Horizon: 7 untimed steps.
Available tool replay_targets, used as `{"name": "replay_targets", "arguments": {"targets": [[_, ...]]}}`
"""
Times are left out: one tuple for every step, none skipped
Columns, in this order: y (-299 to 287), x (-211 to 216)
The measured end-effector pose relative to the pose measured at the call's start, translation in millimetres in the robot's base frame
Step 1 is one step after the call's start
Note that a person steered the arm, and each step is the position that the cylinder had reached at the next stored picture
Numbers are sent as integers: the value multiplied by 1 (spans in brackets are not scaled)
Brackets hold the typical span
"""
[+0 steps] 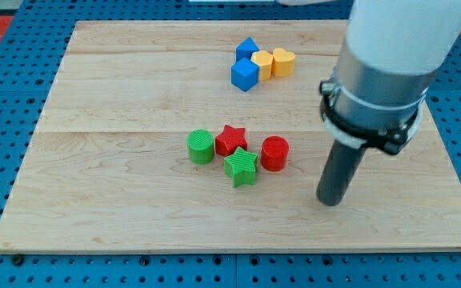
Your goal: Point at the red circle
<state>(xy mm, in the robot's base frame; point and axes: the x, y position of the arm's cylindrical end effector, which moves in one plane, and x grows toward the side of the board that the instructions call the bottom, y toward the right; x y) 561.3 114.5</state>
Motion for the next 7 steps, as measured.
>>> {"name": "replay_targets", "arguments": {"targets": [[0, 0], [0, 0], [0, -19], [0, -49], [0, -53], [-2, -72], [-2, -81]]}}
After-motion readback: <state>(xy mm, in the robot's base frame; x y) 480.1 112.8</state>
